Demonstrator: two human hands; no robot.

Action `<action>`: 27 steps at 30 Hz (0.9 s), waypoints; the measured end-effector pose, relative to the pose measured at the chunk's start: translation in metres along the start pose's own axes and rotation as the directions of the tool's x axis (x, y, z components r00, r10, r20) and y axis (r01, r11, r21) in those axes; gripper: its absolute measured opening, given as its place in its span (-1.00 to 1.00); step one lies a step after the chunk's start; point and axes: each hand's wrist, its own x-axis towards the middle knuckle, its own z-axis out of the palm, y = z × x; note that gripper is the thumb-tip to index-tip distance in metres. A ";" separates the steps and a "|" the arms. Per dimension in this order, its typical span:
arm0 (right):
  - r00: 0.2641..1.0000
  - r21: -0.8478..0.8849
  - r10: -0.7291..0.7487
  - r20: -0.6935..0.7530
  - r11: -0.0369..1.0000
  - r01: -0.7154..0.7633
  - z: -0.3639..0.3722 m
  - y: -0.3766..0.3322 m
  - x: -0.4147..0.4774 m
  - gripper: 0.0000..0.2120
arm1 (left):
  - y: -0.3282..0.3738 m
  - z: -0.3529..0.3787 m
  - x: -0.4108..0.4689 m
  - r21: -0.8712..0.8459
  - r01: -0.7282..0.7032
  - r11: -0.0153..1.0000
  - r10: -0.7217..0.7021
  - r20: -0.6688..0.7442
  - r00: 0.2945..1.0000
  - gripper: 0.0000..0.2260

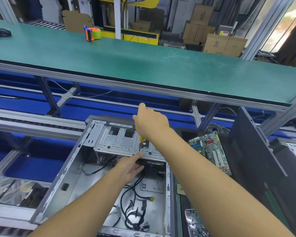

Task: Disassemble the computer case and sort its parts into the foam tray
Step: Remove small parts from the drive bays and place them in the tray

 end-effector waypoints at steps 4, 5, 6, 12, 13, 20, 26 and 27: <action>0.991 0.144 -0.037 0.129 0.989 0.018 -0.010 0.004 0.001 -0.80 | -0.004 0.001 0.007 -0.065 -0.009 0.998 0.008 -0.015 1.000 -0.89; 0.983 0.166 -0.036 0.180 0.986 0.005 -0.015 0.005 0.002 -0.77 | -0.004 0.000 0.008 -0.063 -0.016 0.998 0.015 -0.028 0.999 -0.89; 0.974 0.168 -0.027 0.225 0.986 -0.011 -0.018 0.006 0.002 -0.73 | -0.004 0.000 0.009 -0.062 -0.023 0.998 0.021 -0.041 0.999 -0.89; 0.998 -0.004 0.016 0.056 1.000 -0.016 -0.008 0.014 0.000 -0.62 | -0.006 -0.002 0.014 -0.063 -0.070 0.996 0.066 -0.068 0.996 -0.81; 0.999 0.000 -0.023 0.025 1.000 0.023 -0.006 0.014 0.001 -0.72 | -0.006 -0.003 0.014 -0.063 -0.075 0.995 0.071 -0.073 0.995 -0.79; 0.966 0.224 -0.113 0.233 0.973 0.060 -0.014 0.013 0.007 -0.80 | -0.008 -0.005 0.016 -0.060 -0.103 0.993 0.099 -0.062 0.993 -0.77; 0.998 0.112 -0.062 0.012 0.992 0.060 -0.001 0.013 0.006 -0.73 | -0.008 -0.006 0.018 -0.063 -0.107 0.992 0.103 -0.053 0.993 -0.78; 0.998 0.155 -0.062 0.004 0.986 0.060 0.000 0.013 0.006 -0.78 | -0.008 -0.006 0.018 -0.064 -0.105 0.992 0.102 -0.049 0.994 -0.77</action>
